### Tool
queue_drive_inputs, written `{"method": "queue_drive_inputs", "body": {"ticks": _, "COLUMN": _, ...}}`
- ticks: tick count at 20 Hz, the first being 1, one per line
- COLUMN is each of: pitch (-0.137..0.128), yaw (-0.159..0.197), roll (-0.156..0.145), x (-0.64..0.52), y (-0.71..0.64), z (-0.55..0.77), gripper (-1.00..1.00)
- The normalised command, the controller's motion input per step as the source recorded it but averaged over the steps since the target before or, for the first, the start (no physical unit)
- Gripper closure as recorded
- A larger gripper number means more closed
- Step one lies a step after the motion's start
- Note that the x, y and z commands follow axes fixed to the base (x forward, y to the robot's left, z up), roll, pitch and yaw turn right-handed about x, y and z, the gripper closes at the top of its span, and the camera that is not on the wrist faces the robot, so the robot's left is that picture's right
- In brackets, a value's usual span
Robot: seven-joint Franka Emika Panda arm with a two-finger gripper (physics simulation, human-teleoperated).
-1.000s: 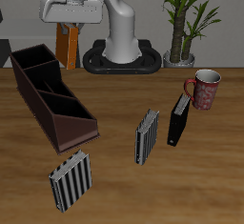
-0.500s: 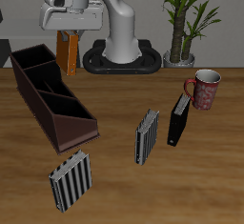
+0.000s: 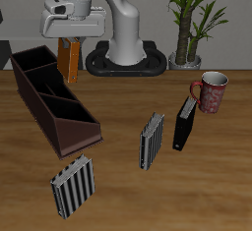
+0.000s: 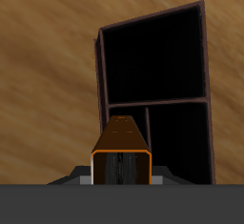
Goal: Place the orange book into the right desk caddy's front compartment
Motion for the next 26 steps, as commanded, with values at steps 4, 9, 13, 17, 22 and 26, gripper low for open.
{"method": "queue_drive_inputs", "body": {"ticks": 4, "pitch": 0.012, "yaw": -0.008, "roll": -0.01, "x": 0.07, "y": -0.06, "z": -0.1, "gripper": 1.0}}
{"method": "queue_drive_inputs", "body": {"ticks": 9, "pitch": 0.013, "yaw": -0.013, "roll": -0.005, "x": 0.04, "y": -0.06, "z": -0.1, "gripper": 1.0}}
{"method": "queue_drive_inputs", "body": {"ticks": 13, "pitch": 0.004, "yaw": -0.008, "roll": -0.002, "x": 0.06, "y": -0.03, "z": -0.06, "gripper": 1.0}}
{"method": "queue_drive_inputs", "body": {"ticks": 17, "pitch": 0.012, "yaw": -0.014, "roll": -0.005, "x": 0.09, "y": -0.04, "z": -0.08, "gripper": 1.0}}
{"method": "queue_drive_inputs", "body": {"ticks": 22, "pitch": 0.005, "yaw": -0.015, "roll": 0.002, "x": 0.07, "y": 0.0, "z": -0.08, "gripper": 1.0}}
{"method": "queue_drive_inputs", "body": {"ticks": 26, "pitch": 0.028, "yaw": -0.001, "roll": 0.008, "x": 0.09, "y": 0.01, "z": -0.17, "gripper": 1.0}}
